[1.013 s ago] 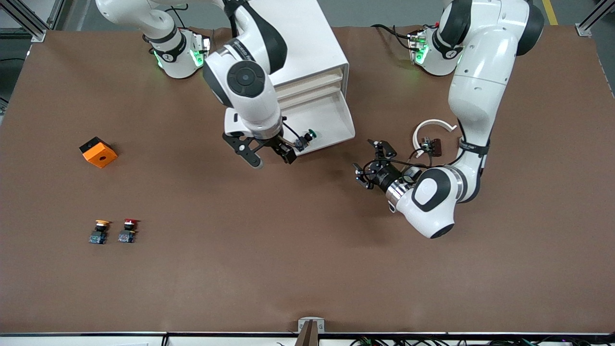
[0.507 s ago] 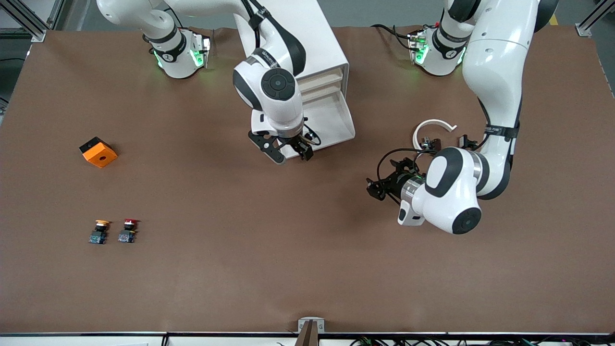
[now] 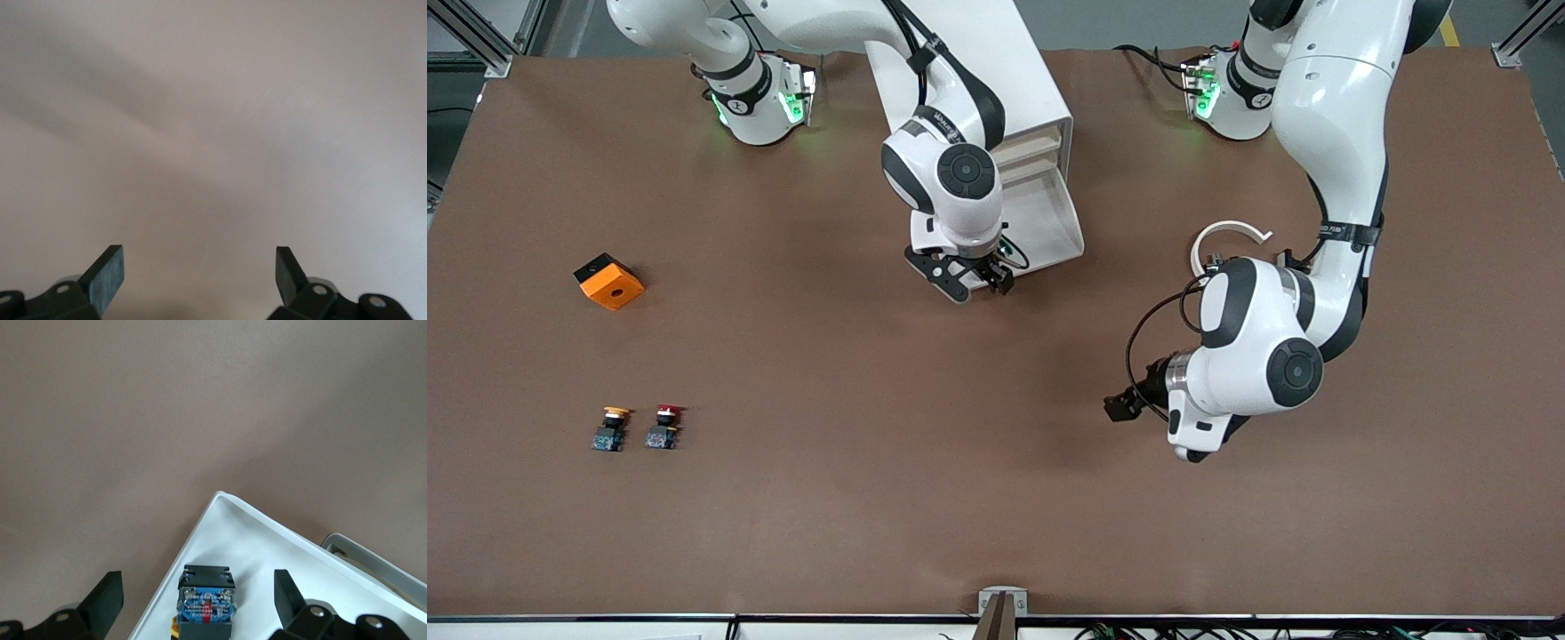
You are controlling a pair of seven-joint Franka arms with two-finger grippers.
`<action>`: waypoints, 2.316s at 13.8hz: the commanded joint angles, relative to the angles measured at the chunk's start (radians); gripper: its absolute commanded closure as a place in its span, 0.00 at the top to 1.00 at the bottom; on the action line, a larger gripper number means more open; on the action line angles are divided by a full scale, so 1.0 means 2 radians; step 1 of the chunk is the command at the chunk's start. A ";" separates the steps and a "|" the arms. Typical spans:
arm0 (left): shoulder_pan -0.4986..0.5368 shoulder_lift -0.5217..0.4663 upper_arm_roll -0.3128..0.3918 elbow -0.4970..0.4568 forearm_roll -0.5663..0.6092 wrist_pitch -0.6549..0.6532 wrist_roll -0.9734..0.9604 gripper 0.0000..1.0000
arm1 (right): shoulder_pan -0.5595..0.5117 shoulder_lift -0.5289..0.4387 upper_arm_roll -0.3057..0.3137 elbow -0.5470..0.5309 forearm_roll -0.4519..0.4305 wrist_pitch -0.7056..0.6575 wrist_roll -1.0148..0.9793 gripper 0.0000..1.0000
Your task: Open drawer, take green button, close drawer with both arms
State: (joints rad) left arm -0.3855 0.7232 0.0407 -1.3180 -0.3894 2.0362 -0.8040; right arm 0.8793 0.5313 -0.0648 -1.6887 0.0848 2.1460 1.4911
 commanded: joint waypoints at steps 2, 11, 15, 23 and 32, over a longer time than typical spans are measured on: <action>-0.003 -0.004 0.002 -0.008 0.037 0.067 0.012 1.00 | 0.010 0.003 -0.007 -0.003 -0.003 0.002 0.004 1.00; -0.004 -0.003 0.001 -0.012 0.065 0.110 0.022 1.00 | 0.016 0.007 -0.006 -0.002 -0.003 0.004 0.004 1.00; -0.004 -0.001 0.001 -0.012 0.066 0.111 0.022 1.00 | 0.019 0.013 -0.006 0.001 -0.003 0.012 0.004 1.00; -0.004 0.003 0.001 -0.013 0.067 0.118 0.022 1.00 | 0.019 0.014 -0.006 0.001 -0.002 0.012 0.000 0.94; -0.009 0.003 0.000 -0.014 0.153 0.047 0.038 1.00 | 0.017 0.014 -0.006 0.013 0.003 0.008 -0.001 0.00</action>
State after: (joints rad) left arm -0.4005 0.7374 0.0401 -1.3414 -0.1132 2.1707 -0.7631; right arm 0.9032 0.5584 -0.0651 -1.6797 0.0844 2.1704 1.4898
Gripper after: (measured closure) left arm 0.000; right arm 0.590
